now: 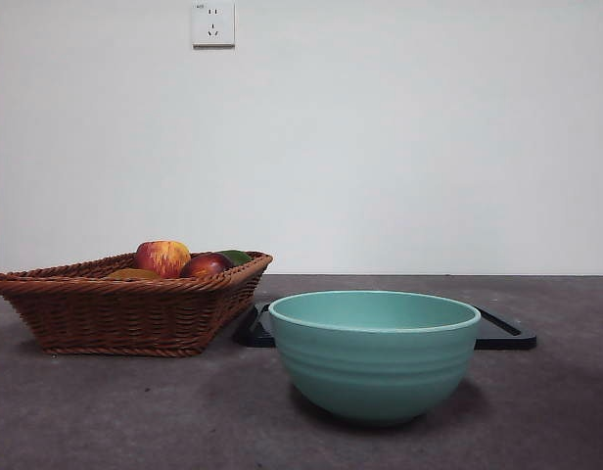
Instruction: Pick up the wifruite, put it on the bowl, pick up the plate, put it on desk
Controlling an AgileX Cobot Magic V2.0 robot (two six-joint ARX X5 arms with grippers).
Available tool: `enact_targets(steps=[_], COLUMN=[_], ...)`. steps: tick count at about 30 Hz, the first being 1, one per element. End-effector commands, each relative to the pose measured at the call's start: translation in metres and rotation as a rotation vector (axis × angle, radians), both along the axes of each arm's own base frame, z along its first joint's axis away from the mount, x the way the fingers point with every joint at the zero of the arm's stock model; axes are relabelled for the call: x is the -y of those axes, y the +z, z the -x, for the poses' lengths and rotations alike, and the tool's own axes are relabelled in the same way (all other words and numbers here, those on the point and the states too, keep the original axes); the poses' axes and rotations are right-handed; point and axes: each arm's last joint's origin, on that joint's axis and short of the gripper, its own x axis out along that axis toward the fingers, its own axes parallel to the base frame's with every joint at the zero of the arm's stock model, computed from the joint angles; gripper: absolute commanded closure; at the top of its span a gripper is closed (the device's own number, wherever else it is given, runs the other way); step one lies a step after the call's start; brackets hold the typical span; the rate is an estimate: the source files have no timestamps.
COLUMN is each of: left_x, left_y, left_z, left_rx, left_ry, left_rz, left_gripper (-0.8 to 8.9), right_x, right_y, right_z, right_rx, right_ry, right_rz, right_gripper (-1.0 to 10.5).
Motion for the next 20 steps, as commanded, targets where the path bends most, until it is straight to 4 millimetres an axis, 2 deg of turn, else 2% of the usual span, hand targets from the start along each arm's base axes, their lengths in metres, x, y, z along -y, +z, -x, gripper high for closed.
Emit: enact_targets(steps=[1, 7, 13, 20], left_x=[0.000, 0.002, 0.003, 0.006], left_y=[-0.005, 0.015, 0.046, 0.089], left_z=[0.000, 0.004, 0.013, 0.019], left_rx=[-0.014, 0.005, 0.023, -0.011], left_ry=[0.019, -0.024, -0.053, -0.133], left_rz=[0.129, 0.182, 0.184, 0.141], left_gripper=[8.06, 8.04, 8.03, 8.03], right_x=[-0.001, -0.001, -0.001, -0.002], right_y=[0.001, 0.021, 0.055, 0.097], right_z=[0.000, 0.003, 0.011, 0.017], right_rx=[0.003, 0.070, 0.136, 0.080], right_ry=[0.007, 0.010, 0.015, 0.046], right_rz=[-0.086, -0.156, -0.156, -0.107], right_gripper=[9.4, 9.4, 9.4, 9.4])
